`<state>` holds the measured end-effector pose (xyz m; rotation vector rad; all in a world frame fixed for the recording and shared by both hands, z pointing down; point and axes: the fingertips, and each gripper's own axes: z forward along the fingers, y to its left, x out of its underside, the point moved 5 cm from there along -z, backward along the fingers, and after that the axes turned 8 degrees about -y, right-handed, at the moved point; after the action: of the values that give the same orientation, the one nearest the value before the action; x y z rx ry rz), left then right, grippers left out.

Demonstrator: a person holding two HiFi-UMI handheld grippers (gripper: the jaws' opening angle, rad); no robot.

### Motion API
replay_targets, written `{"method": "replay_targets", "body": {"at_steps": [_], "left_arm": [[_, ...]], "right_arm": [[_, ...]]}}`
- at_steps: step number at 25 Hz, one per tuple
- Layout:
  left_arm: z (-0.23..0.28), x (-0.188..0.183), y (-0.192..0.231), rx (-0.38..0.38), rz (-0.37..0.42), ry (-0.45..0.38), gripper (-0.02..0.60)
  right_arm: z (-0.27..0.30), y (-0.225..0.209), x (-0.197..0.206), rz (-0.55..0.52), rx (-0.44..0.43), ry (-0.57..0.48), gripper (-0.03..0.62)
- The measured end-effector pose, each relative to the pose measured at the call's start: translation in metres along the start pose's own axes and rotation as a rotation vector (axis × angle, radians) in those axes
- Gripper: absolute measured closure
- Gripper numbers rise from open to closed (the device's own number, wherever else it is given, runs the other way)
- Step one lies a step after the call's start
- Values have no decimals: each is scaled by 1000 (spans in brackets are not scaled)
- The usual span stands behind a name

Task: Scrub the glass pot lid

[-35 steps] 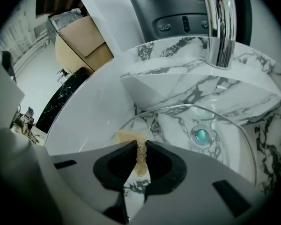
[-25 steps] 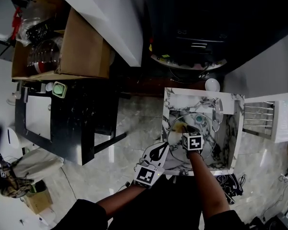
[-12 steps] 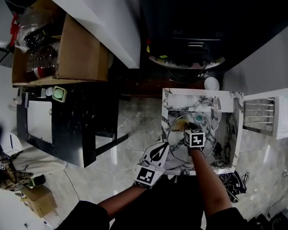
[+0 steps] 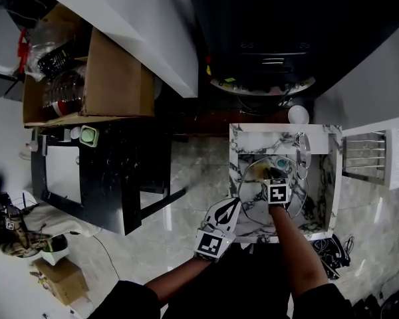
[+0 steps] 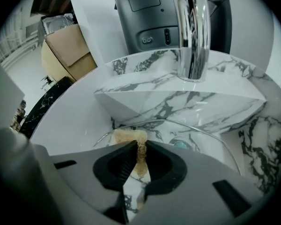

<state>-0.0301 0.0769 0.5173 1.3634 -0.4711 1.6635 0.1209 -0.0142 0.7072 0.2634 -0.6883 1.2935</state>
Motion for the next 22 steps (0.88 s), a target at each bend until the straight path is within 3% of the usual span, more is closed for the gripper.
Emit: {"method": "replay_targets", "body": {"at_steps": [22], "left_arm": [[13,-4,-6,-14,2,20,565]], "right_arm": [[-1,-37,-6,19,117,-32,531]]}}
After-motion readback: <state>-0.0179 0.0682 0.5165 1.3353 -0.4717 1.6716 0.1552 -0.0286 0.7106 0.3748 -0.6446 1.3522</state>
